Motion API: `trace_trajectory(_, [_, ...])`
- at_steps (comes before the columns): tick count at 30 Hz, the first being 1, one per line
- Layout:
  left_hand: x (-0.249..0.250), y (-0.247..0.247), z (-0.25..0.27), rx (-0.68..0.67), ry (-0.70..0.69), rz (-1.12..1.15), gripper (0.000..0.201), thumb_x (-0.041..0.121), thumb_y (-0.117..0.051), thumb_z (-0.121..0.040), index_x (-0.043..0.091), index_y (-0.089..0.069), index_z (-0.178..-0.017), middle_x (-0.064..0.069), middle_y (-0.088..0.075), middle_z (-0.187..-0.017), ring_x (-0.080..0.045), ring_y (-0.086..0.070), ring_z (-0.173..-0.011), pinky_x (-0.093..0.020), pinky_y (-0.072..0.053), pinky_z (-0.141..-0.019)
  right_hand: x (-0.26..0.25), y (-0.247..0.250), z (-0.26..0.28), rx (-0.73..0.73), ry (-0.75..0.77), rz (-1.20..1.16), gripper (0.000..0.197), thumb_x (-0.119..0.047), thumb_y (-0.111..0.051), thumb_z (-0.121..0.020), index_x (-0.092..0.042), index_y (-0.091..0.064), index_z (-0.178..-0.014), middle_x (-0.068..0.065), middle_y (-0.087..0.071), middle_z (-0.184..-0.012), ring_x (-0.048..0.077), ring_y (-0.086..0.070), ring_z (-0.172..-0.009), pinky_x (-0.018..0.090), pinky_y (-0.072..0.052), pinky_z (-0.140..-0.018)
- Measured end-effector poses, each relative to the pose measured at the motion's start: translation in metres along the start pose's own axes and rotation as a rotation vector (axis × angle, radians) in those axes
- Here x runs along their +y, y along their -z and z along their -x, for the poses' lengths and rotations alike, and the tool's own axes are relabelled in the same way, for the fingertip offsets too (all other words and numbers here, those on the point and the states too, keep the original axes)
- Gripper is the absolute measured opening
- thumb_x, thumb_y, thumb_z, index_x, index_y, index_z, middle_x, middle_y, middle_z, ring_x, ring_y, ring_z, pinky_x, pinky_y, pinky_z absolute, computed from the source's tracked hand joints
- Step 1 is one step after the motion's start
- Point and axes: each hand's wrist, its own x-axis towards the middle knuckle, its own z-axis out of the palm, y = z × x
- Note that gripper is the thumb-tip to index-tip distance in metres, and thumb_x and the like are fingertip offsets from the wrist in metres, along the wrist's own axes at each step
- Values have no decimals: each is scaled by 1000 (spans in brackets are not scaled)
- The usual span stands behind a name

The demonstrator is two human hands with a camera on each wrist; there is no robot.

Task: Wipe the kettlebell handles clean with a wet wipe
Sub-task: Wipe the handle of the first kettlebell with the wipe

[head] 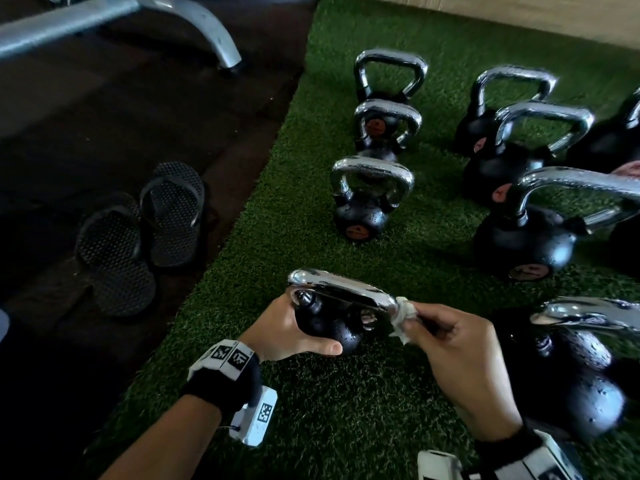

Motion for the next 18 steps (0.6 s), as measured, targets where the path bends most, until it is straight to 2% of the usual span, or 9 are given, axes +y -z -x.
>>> trace_trajectory(2, [1,0,1,12,-7,-5,78,33,-94,-74,33,-55,-141,14,-65,-138,-6,-58,-131,-16,-47,-104,9,-6,0,2,-90,-89,25,-33,-80,-73,-44,-78,-96,-13,-79,-94,7,-75,-90,29,-59,-81])
trace_trajectory(4, [2,0,1,16,-17,13,78,32,-94,-74,34,-55,-141,14,-65,-137,-5,-58,-131,-14,-46,-102,18,-9,0,15,-117,-130,26,-37,-79,-71,-41,-79,-97,-11,-79,-95,9,-75,-90,26,-59,-80])
trace_trajectory(6, [4,0,1,15,-16,30,78,30,-94,-73,33,-56,-141,13,-65,-137,-6,-59,-130,-18,-47,-105,26,-9,-1,1,-141,-178,28,-39,-79,-70,-36,-79,-99,-7,-79,-97,11,-76,-92,23,-60,-79])
trace_trajectory(8, [7,0,2,12,0,68,78,25,-95,-72,32,-57,-140,11,-66,-137,-7,-60,-130,-21,-49,-105,31,-13,-2,-34,-194,-250,28,-35,-80,-70,-32,-80,-98,-1,-80,-96,17,-76,-92,27,-61,-82])
trace_trajectory(10, [11,-1,3,11,18,96,78,22,-97,-69,32,-60,-136,11,-67,-134,-6,-61,-128,-17,-50,-101,33,-21,-6,-64,-225,-233,22,-26,-80,-73,-30,-81,-95,3,-80,-92,20,-76,-90,28,-61,-81])
trace_trajectory(12, [19,1,6,46,119,36,76,34,-99,-63,38,-63,-130,17,-70,-128,-1,-63,-122,-20,-53,-101,35,-23,-9,-93,-242,-186,20,-15,-79,-78,-28,-81,-93,4,-80,-90,22,-76,-88,30,-62,-81])
trace_trajectory(15, [35,9,19,2,339,-380,56,66,-87,-62,54,-62,-111,29,-69,-108,10,-64,-102,-24,-54,-91,34,-9,-9,-228,-259,-46,19,-16,-79,-82,-32,-80,-92,-4,-79,-92,15,-76,-88,29,-62,-80])
trace_trajectory(17, [46,13,34,-84,391,-751,41,57,-78,-76,49,-61,-113,26,-67,-109,3,-65,-99,-27,-52,-87,28,5,-7,-340,-264,95,19,-22,-82,-81,-38,-77,-91,-10,-79,-90,6,-75,-85,30,-60,-83])
trace_trajectory(18, [53,14,42,-64,404,-819,32,49,-74,-84,44,-64,-114,25,-68,-111,0,-66,-97,-25,-51,-85,22,10,-5,-367,-263,118,21,-24,-83,-79,-38,-75,-92,-11,-79,-89,5,-74,-84,32,-59,-84])
